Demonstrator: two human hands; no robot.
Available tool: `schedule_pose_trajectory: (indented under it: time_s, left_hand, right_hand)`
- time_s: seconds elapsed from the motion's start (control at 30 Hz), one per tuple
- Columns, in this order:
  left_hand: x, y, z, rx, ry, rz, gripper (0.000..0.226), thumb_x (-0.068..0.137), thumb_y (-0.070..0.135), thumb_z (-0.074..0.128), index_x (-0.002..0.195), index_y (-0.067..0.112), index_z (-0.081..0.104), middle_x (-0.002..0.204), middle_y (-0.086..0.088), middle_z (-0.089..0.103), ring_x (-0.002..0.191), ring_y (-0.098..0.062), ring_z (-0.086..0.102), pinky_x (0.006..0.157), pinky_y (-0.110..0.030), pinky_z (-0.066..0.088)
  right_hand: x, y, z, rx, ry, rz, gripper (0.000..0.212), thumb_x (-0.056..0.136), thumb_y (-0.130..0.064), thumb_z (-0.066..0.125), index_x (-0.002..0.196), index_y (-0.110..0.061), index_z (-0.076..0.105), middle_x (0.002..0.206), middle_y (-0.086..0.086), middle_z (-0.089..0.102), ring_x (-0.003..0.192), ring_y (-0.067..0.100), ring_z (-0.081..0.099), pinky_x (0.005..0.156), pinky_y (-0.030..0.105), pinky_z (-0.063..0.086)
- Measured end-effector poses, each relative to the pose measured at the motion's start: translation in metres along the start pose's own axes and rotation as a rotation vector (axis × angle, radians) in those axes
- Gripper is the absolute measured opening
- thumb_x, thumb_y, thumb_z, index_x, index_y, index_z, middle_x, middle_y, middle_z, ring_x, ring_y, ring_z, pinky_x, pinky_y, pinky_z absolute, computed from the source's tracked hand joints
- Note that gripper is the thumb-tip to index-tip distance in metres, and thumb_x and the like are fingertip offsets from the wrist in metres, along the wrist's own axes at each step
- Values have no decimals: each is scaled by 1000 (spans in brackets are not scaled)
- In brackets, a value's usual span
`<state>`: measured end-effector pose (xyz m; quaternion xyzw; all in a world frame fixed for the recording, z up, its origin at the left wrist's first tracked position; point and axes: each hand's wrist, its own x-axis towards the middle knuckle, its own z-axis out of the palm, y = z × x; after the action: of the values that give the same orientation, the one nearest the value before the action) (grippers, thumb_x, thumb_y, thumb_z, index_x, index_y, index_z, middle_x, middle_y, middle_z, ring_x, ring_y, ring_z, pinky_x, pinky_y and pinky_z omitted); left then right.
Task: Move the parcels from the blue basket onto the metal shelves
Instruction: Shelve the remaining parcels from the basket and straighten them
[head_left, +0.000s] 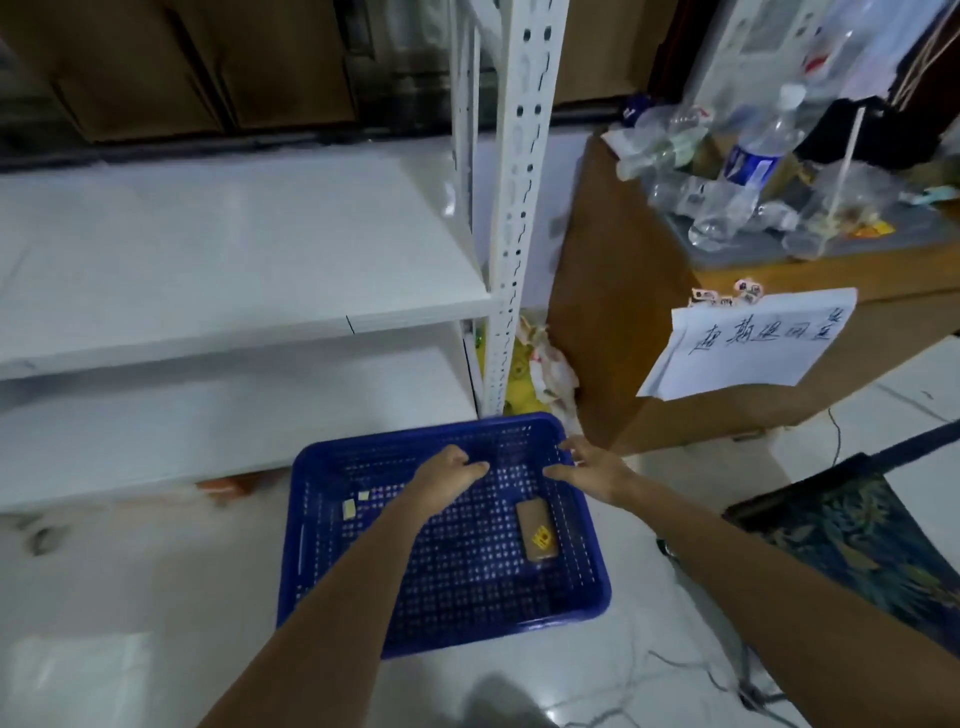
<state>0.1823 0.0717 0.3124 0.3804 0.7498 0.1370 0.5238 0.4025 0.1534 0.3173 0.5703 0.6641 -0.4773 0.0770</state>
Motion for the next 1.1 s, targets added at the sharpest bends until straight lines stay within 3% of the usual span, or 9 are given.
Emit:
schedule_pose_trajectory:
  time_s: [0.1,0.27,0.43,0.5,0.57,0.73,0.87,1.0,1.1]
  left_hand:
    - [63,-46,50,-9,-30,-9,44,89,43,56,69,4,48,70,-15,50,67,-27,56,68,-32,32]
    - [167,-126,140,-4,-77,-29,32,91,41,55,74,16,46,69,-1,41,58,-16,41,64,-32,34]
    - [266,-178,205,-35,-108,-63,38,95,42,50,95,4,58,78,-4,49,64,-17,49,73,-30,38]
    - [305,-190,229,-52,-99,-66,54,97,40,46,129,-3,49,88,-11,57,65,-16,50,64,-25,37]
    - [333,-192,245,-34,-94,-49,52,100,30,40,138,-6,41,103,-26,60,59,-16,45,53,-30,35]
    - [394,-209,289,17,-163,-105,44,103,21,29,143,4,35,133,-25,50,116,-31,54,86,-41,44]
    - [400,-217,296,-35,-224,-147,44,104,23,25,144,4,30,115,-9,49,97,-21,50,92,-34,38]
    - [407,-236,288,-233,-222,-250,50,100,36,36,141,8,34,138,-14,44,120,-29,49,101,-41,44]
    - [419,-246,281,-407,-186,-286,37,97,35,44,126,12,41,125,-16,51,117,-32,52,92,-38,48]
  right_hand:
    - [61,58,44,-21,-6,49,64,86,-54,63,137,-21,44,141,7,49,122,26,51,88,31,39]
    - [164,146,126,-14,-9,95,55,82,-58,63,126,-28,47,136,4,54,98,17,50,76,28,40]
    - [267,200,195,-141,-57,110,67,94,-41,56,148,-11,30,151,14,37,121,27,47,87,30,43]
    - [306,217,218,-216,-88,190,67,98,-30,53,152,-6,21,155,16,30,132,32,42,104,35,42]
    - [338,229,232,-306,-108,246,61,101,-21,46,152,-5,18,156,16,26,136,32,38,112,39,37]
    - [401,270,262,-381,-118,271,63,103,-26,41,154,-7,8,160,12,18,139,31,32,114,37,31]
    - [406,272,267,-337,-129,257,58,102,-30,42,153,-12,22,155,14,29,133,34,39,111,41,37]
    - [399,274,266,-179,-116,275,65,97,-35,50,148,-5,28,149,14,38,132,29,44,109,39,40]
    - [400,278,262,58,-100,322,42,94,-23,55,129,-4,44,117,14,56,100,28,59,83,36,54]
